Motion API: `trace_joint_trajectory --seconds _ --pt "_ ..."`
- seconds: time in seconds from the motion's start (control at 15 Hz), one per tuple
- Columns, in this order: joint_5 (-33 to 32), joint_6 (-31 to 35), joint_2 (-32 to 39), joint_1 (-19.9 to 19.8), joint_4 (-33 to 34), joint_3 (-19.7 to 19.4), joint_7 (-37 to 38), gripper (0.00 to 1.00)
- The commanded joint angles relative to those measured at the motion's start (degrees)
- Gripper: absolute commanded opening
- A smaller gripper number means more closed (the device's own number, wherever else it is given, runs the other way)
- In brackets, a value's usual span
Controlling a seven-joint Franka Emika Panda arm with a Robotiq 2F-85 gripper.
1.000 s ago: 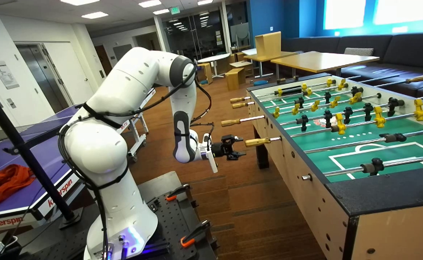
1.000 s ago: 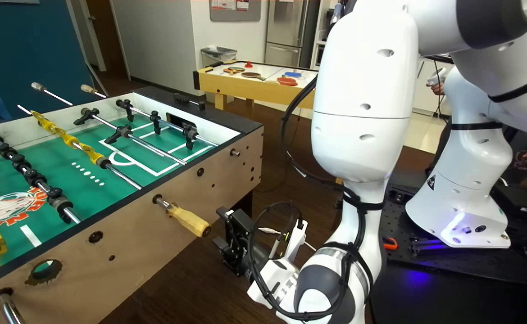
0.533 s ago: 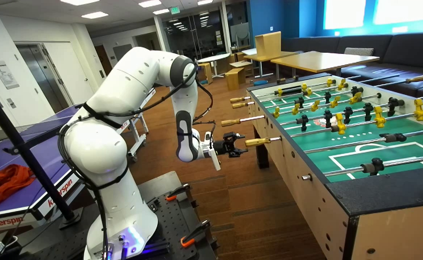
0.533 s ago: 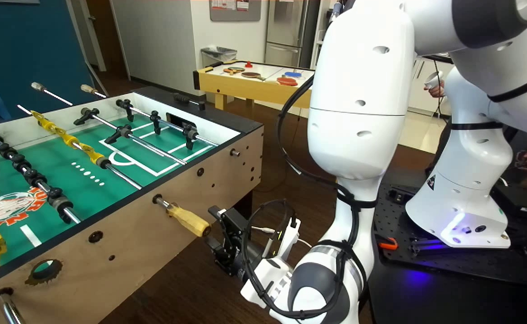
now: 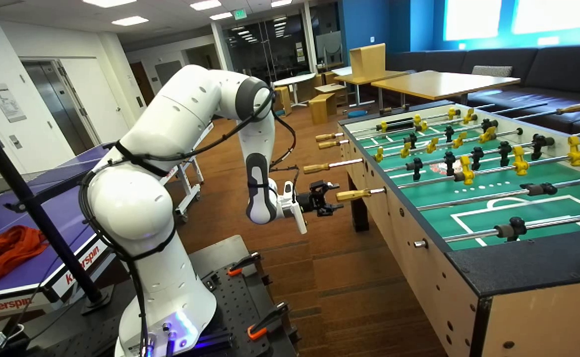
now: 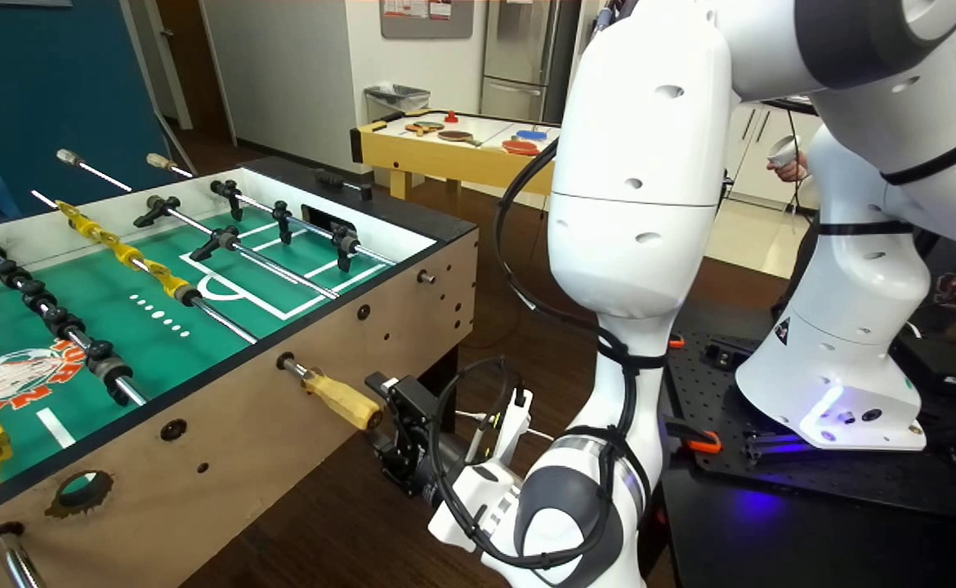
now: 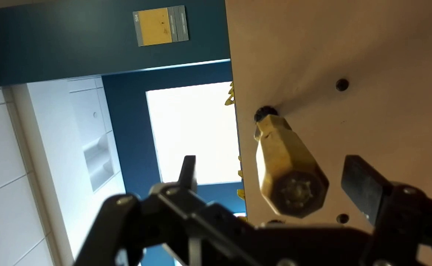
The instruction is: Rotate the third rod forward
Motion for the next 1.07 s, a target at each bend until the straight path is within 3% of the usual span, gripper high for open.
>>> trace_joint_trajectory --seconds 0.0,0.07,0.4,0.6,0.8,1.0 --pt "-1.8 0.9 0.7 -1.0 0.9 -0.1 -2.2 0.75" --pt "-2.1 0.9 0.8 -1.1 1.0 -0.1 -2.4 0.74" --pt "-3.0 0.8 1.4 -1.3 1.3 0.0 -2.6 0.34" --pt "-3.1 1.1 1.7 -1.3 1.5 0.0 -2.8 0.16" --pt "-2.3 2.5 0.7 -1.7 1.0 0.7 -5.0 0.16" --pt "-1.4 5.6 -1.0 -2.5 0.2 1.6 -12.5 0.16"
